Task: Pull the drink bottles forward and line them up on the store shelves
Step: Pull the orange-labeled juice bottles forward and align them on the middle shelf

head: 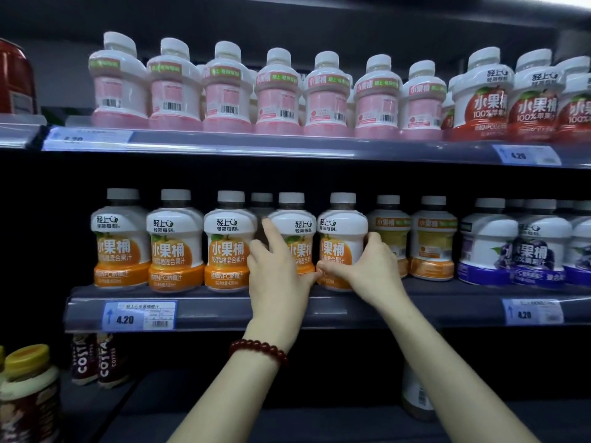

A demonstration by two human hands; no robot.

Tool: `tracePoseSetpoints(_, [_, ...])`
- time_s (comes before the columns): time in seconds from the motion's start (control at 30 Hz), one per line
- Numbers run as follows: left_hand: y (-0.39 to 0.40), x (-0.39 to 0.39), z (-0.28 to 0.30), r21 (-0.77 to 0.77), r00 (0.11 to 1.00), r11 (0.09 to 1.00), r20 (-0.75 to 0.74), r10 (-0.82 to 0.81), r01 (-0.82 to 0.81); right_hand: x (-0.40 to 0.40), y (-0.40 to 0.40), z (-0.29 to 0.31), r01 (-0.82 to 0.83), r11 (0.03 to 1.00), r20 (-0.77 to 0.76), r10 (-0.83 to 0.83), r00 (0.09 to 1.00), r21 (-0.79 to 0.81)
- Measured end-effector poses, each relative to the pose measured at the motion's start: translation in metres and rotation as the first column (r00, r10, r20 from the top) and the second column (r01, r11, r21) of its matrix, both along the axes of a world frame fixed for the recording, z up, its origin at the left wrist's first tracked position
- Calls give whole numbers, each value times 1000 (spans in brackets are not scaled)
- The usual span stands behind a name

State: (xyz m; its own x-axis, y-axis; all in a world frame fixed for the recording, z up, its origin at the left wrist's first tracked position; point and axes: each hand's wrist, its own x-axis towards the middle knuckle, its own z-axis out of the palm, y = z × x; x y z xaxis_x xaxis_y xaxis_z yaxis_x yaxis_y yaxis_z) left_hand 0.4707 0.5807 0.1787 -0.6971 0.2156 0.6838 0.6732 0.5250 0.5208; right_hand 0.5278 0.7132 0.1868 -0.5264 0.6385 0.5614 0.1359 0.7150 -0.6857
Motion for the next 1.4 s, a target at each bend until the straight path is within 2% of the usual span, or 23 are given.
tracePoseSetpoints(0.1, [-3, -6, 0, 30, 999, 998, 8, -54, 54, 1, 3, 0, -75, 996, -21, 74, 997, -49])
tracePoseSetpoints(0.3, [-22, -18, 0, 88, 979, 975, 14, -204, 202, 7, 16, 13, -280, 948, 44, 289, 956, -149])
tracePoseSetpoints(0.47, [-21, -9, -14, 60, 987, 986, -51, -153, 156, 9, 16, 17, -373, 906, 64, 392, 918, -198])
tracePoseSetpoints(0.77, [-17, -8, -15, -41, 993, 997, -90, -72, 69, 10, 18, 14, -407, 894, 69, 425, 902, -190])
tracePoseSetpoints(1.13, [-21, -10, -15, -44, 990, 990, -47, -133, 131, 10, 18, 15, -450, 856, 46, 476, 878, -253])
tracePoseSetpoints(1.27, [-23, -5, -18, -47, 986, 990, -93, -139, 135, 9, 13, 12, -404, 886, 66, 428, 901, -228])
tracePoseSetpoints(1.4, [-30, -3, -24, -33, 979, 987, -126, -162, 159, 8, 3, 9, -263, 960, 33, 267, 963, -93])
